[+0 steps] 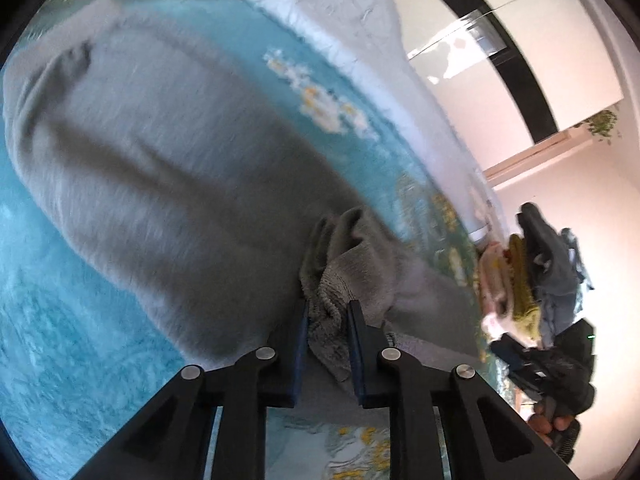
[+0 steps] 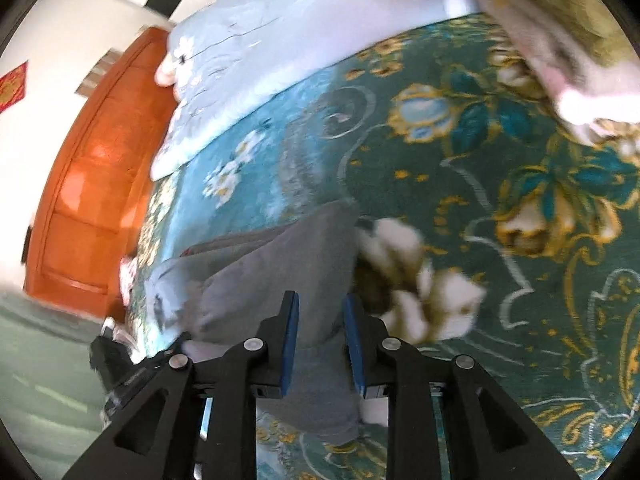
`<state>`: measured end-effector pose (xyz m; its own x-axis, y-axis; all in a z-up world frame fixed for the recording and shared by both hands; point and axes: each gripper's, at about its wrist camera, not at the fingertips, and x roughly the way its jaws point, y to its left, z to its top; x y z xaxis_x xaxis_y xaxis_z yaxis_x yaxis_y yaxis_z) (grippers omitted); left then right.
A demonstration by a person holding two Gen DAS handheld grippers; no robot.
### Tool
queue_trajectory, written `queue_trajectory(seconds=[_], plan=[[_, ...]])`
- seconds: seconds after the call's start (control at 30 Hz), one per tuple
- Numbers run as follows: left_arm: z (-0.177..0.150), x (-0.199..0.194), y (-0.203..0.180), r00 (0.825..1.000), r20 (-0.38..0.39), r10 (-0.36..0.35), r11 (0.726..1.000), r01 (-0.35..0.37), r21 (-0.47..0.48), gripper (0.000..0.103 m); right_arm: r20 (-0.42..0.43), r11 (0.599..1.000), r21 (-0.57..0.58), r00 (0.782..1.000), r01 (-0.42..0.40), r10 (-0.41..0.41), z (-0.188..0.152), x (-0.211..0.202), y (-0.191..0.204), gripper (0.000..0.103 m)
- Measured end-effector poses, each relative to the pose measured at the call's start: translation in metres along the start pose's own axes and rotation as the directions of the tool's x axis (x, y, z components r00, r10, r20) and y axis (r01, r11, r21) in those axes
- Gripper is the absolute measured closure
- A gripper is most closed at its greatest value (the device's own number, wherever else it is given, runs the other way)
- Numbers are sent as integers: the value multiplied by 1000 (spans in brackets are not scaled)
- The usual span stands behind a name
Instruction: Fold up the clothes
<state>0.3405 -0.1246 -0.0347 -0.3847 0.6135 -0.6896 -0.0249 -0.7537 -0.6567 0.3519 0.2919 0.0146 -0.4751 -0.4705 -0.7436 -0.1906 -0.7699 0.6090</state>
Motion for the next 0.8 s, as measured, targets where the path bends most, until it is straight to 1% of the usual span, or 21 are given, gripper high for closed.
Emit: queue_trajectory(seconds=[0.03,0.13,0.2,0.23,0.3,0.33,0.4,0.47,0.53,0.57,0.6,0.67,0.73,0.8], plan=[[-1,3,3,1000,-10,7,1000,-7,-8,82,-19,1000,-28,1000,-8,7,-2,6,7,79],[-2,5,10,1000,-15,-8,999,7,-34,80,-81,994,-105,997,-21,12,-10,26,26,78],[-2,3,12,1000,-19,-19,999,18,-40,79,-115,993,-119,993,27,-41,-13,40,23,78],[-3,3,13,999,-20,-28,999,27,-43,79,-124,992,-112,990,53,-67,-14,45,19,78],[-3,0,15,998,-27,-55,997,53,-54,75,-142,992,-87,984,92,-103,-16,53,7,78],[-3,-2,16,997,-30,-69,996,67,-60,71,-150,994,-66,984,92,-101,-17,56,2,78],[0,-9,19,995,-28,-91,993,89,-74,68,-156,996,-34,984,85,-89,-18,58,-6,78],[7,-23,25,997,11,-77,994,78,-76,64,-154,996,-30,984,82,-86,-18,58,-8,78],[18,-43,40,996,86,-40,993,49,-107,57,-157,995,-39,983,88,-93,-18,59,-6,78],[26,-55,52,991,131,-18,989,37,-144,55,-158,995,-41,983,90,-96,-18,59,-6,78],[33,-67,69,984,180,15,980,21,-197,51,-159,995,-39,983,91,-96,-18,59,-6,78],[45,-86,96,965,246,96,959,-23,-283,47,-161,995,-34,982,91,-95,-18,59,-6,78],[57,-104,124,939,295,179,931,-65,-359,46,-162,995,-30,982,90,-94,-18,58,-6,78],[68,-122,152,905,335,263,895,-100,-434,44,-162,996,-27,982,89,-92,-19,57,-6,78]])
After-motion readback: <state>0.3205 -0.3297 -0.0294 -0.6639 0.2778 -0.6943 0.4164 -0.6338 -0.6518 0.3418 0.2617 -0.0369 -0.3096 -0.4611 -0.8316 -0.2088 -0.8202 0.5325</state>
